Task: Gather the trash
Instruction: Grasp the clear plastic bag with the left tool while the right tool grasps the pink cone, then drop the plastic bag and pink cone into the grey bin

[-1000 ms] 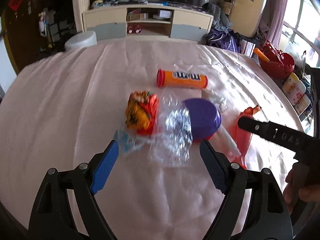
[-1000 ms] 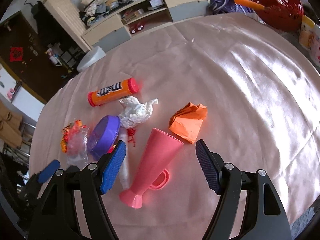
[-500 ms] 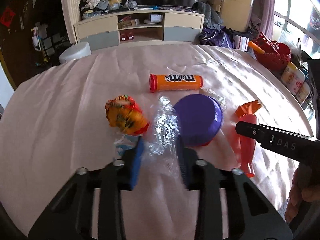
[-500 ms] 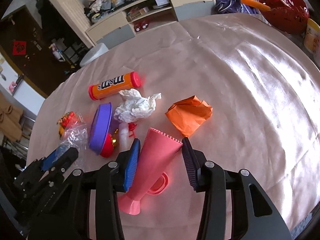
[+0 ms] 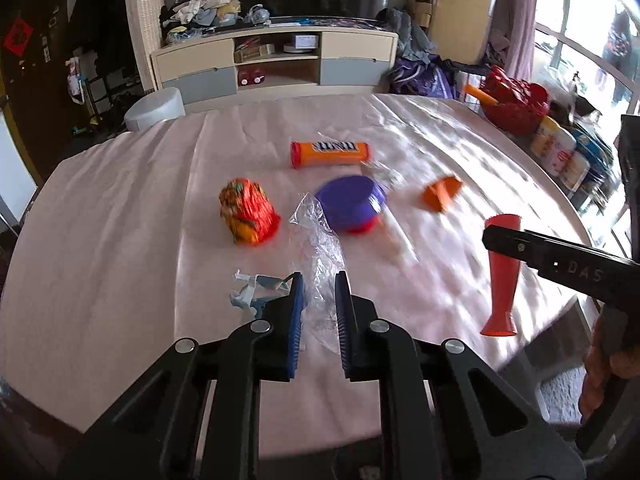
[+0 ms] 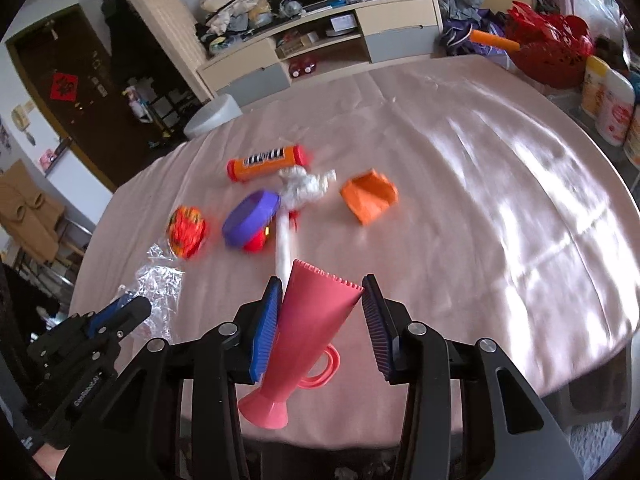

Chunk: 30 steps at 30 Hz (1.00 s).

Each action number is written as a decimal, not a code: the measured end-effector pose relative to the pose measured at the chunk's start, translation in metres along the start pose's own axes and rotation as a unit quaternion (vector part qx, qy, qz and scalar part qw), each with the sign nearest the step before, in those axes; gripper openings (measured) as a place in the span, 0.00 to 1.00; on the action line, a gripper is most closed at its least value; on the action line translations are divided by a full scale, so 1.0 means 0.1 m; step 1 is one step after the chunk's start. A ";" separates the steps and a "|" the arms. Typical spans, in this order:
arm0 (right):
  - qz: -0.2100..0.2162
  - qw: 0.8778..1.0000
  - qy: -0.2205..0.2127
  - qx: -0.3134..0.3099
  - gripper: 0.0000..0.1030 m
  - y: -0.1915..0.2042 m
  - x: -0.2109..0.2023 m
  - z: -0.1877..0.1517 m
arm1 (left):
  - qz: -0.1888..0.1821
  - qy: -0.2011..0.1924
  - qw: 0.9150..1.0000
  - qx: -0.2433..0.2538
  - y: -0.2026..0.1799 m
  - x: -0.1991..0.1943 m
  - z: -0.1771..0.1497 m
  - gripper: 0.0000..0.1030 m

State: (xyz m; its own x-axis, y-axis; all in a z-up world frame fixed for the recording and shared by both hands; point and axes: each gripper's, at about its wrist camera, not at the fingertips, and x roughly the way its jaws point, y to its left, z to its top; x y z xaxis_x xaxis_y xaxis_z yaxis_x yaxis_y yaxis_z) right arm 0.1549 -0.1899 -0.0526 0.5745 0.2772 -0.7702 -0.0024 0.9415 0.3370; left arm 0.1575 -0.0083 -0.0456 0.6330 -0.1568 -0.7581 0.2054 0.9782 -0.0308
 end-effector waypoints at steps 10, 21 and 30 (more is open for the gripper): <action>0.011 0.999 0.017 -0.026 0.41 -0.10 -0.30 -0.67 | -0.020 0.019 1.000 0.009 -0.32 -0.43 -0.75 0.13; -0.006 0.996 0.060 -0.068 0.40 -0.12 -0.38 -1.44 | -0.053 0.039 0.998 -0.003 -0.63 -0.71 -1.65 0.13; -0.014 0.993 0.090 -0.080 0.38 -0.17 -0.35 -1.96 | -0.070 0.098 0.993 -0.013 -0.76 -0.56 -2.28 0.13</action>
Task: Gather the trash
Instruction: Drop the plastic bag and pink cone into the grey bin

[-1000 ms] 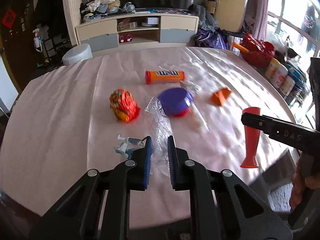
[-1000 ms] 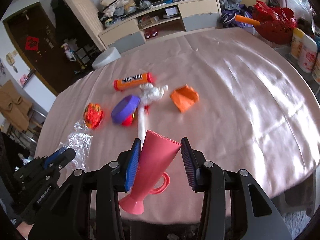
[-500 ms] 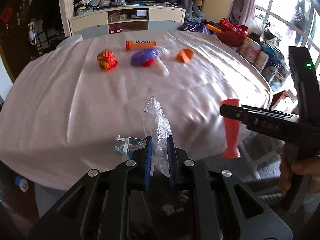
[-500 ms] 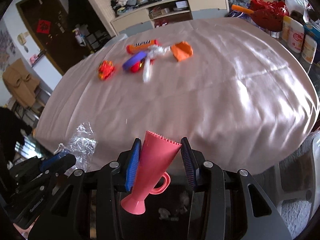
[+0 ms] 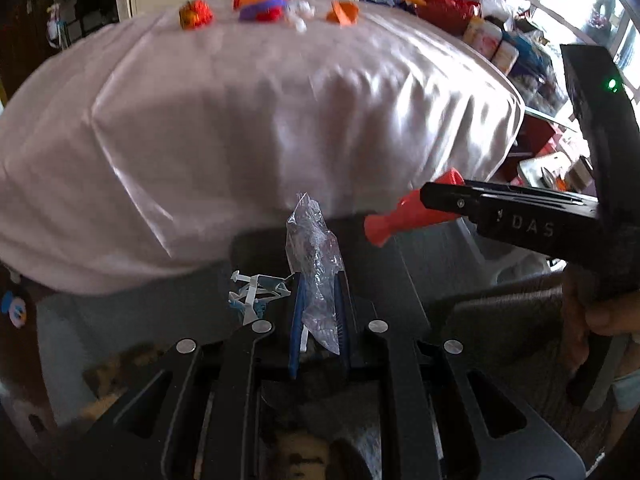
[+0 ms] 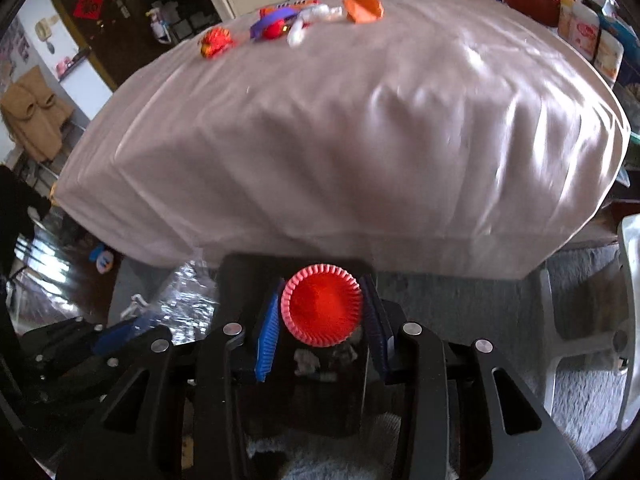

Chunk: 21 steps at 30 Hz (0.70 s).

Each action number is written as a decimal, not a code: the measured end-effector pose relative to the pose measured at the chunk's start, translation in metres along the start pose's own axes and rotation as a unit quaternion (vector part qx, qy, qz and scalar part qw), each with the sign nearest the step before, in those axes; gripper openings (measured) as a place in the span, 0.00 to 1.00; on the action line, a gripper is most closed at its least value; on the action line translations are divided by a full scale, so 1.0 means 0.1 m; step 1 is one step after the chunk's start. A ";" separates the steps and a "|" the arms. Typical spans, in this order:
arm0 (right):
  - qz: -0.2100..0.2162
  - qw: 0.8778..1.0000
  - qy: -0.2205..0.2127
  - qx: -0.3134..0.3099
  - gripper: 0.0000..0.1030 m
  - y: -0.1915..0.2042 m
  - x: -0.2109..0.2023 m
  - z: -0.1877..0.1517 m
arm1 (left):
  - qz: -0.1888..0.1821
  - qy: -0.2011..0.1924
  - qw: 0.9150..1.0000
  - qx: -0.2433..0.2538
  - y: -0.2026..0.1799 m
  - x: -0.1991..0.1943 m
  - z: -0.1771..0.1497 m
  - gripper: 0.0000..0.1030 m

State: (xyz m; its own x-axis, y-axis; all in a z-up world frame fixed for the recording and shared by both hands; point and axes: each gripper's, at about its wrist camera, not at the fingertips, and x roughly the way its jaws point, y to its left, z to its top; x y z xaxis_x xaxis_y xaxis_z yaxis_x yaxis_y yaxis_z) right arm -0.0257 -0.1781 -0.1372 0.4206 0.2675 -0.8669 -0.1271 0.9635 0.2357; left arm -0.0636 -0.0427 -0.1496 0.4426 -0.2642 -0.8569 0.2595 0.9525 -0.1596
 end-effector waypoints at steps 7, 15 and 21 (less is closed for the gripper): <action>0.000 1.000 0.017 -0.010 0.38 0.05 0.07 -0.21 | 0.006 0.035 0.999 0.010 -0.06 0.18 -0.22 0.13; -0.002 1.000 0.022 -0.007 0.39 0.06 0.08 -0.20 | 0.006 0.043 0.999 0.006 -0.06 0.24 -0.21 0.15; -0.013 0.999 0.031 -0.011 0.58 0.07 0.13 -0.19 | 0.001 0.049 0.999 0.003 -0.06 0.25 -0.19 0.33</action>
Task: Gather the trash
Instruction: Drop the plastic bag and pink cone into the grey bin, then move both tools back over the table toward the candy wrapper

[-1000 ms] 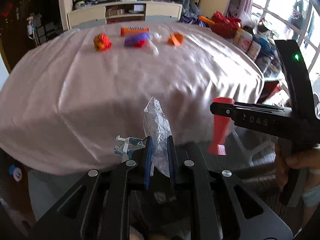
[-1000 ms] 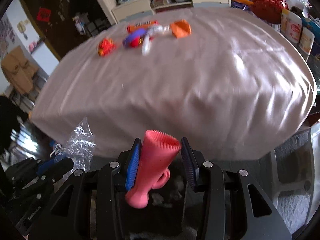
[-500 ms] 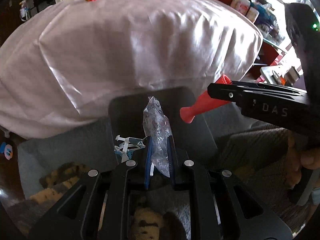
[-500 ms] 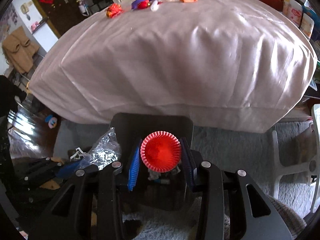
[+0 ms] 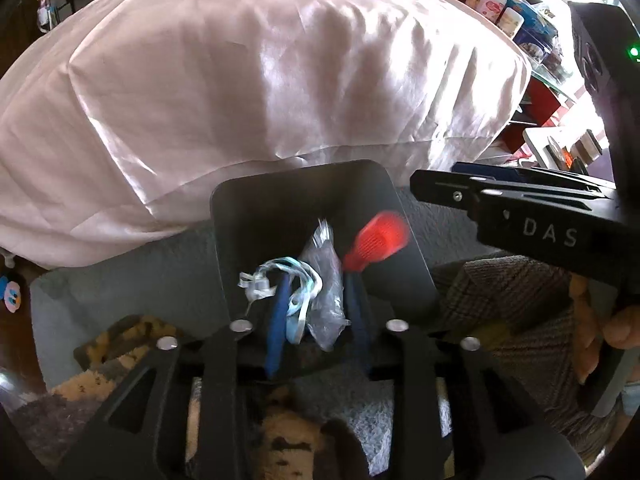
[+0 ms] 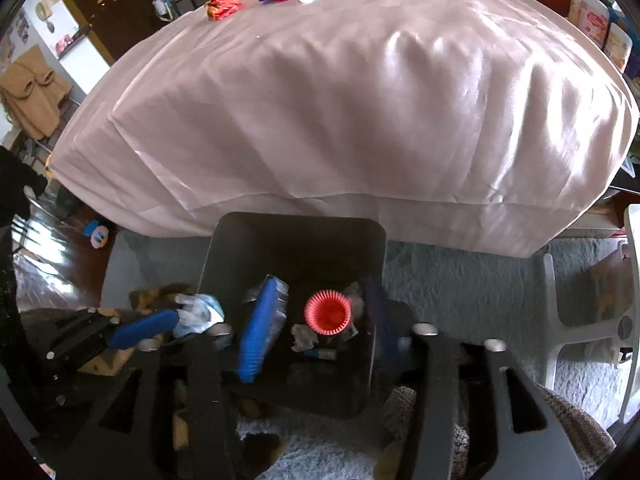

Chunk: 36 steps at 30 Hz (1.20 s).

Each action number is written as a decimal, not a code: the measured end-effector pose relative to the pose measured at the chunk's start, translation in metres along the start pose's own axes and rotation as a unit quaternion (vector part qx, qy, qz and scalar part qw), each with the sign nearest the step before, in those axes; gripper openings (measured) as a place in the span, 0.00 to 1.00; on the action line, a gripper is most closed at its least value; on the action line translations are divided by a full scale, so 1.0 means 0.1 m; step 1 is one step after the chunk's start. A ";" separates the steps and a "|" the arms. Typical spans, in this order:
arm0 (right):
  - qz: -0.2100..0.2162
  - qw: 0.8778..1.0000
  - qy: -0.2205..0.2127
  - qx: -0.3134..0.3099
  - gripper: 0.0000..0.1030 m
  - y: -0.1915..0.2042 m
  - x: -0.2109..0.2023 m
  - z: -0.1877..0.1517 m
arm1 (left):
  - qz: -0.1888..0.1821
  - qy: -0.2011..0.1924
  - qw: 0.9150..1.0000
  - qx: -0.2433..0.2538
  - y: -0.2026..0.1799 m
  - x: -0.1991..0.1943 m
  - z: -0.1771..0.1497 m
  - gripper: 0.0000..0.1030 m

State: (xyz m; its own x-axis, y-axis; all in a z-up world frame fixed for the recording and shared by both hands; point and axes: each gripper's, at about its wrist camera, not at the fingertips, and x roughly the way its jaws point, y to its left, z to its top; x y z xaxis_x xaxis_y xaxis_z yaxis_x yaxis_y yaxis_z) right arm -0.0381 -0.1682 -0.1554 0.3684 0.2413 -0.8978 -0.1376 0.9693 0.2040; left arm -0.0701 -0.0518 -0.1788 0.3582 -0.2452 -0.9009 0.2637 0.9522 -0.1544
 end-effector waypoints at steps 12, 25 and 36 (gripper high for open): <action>0.011 0.998 -0.051 0.043 0.90 -0.16 -0.19 0.12 | -0.004 -0.020 1.000 -0.011 0.02 -0.13 0.07 0.87; 0.026 0.990 -0.124 0.061 0.90 -0.26 -0.55 0.70 | 0.029 -0.102 0.994 -0.033 0.35 -0.71 0.73 0.91; -0.027 0.985 -0.145 0.084 0.90 -0.61 -0.42 1.66 | 0.095 -0.157 0.982 -0.054 0.81 -0.76 1.72 0.92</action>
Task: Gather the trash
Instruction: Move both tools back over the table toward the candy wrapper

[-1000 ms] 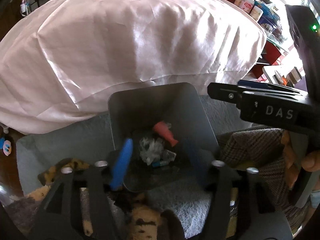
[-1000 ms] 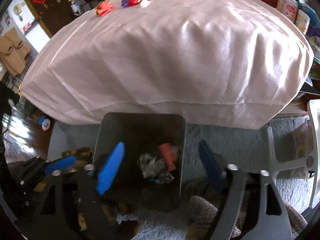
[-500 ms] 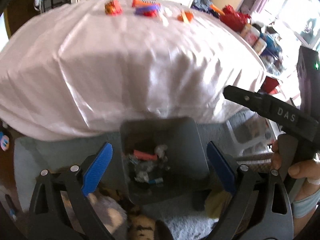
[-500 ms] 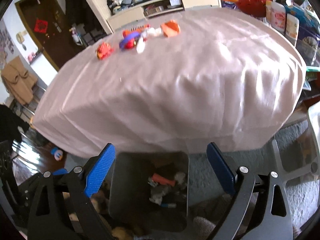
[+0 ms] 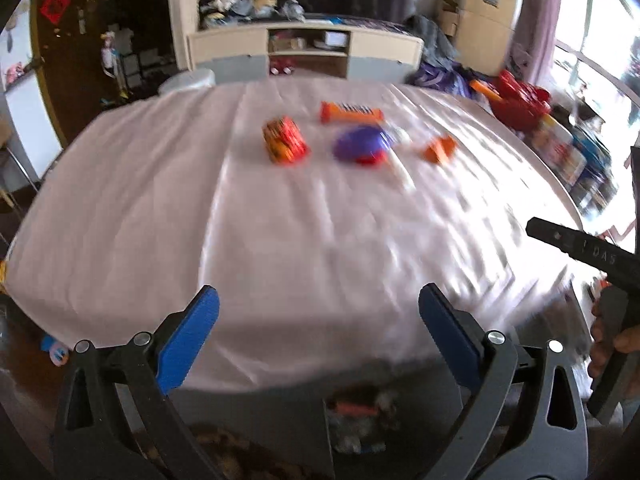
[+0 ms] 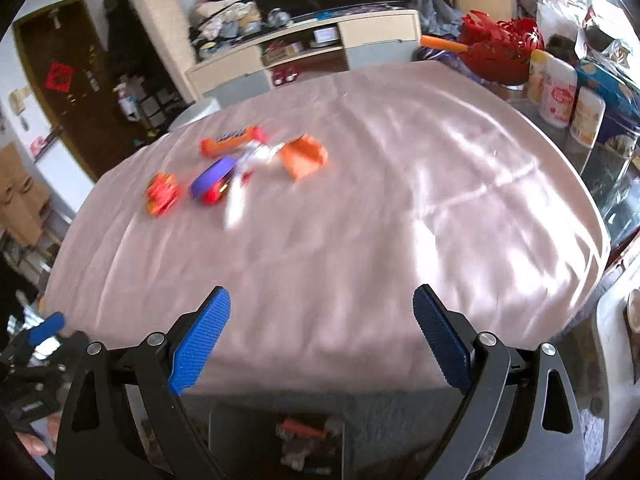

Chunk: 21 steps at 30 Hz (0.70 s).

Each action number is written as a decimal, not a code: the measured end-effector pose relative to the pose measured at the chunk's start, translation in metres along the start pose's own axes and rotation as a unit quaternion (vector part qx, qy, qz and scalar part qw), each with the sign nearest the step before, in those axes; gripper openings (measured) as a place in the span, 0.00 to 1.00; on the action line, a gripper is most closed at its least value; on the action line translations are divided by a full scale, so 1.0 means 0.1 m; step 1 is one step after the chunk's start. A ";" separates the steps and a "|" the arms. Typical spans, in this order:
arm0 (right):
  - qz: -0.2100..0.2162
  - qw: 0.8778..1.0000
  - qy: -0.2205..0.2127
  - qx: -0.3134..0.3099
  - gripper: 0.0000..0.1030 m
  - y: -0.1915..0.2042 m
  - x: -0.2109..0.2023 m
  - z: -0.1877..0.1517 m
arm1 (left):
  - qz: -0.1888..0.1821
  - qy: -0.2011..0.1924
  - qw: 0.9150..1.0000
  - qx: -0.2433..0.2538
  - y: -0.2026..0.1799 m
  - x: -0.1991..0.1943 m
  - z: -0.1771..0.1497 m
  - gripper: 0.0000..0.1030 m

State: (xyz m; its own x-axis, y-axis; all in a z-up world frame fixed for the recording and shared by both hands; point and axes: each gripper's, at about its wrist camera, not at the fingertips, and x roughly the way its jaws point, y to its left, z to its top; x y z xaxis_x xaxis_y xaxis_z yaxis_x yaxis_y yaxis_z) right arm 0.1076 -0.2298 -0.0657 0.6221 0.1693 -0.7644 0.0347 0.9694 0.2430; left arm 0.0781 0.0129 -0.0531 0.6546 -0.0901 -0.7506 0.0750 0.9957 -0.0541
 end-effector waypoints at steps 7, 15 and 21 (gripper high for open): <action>-0.025 0.999 -0.004 -0.033 0.90 0.12 0.39 0.38 | 0.039 -0.006 0.999 -0.003 0.13 0.44 0.50 0.92; -0.046 0.998 0.005 -0.049 0.90 0.21 0.81 0.65 | 0.053 0.015 0.998 -0.005 0.30 0.99 0.78 0.92; -0.062 0.996 0.008 -0.069 0.87 0.25 1.09 0.77 | 0.049 0.026 0.998 -0.022 0.39 1.32 1.01 0.92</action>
State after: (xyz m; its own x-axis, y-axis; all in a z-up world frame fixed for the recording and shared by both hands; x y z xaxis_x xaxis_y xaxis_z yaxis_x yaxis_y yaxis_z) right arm 0.2369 -0.2010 -0.0974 0.6070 0.0495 -0.7932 0.0021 0.9980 0.0638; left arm 0.2436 0.0378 -0.0874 0.6170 0.0080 -0.7870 -0.0222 0.9997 -0.0072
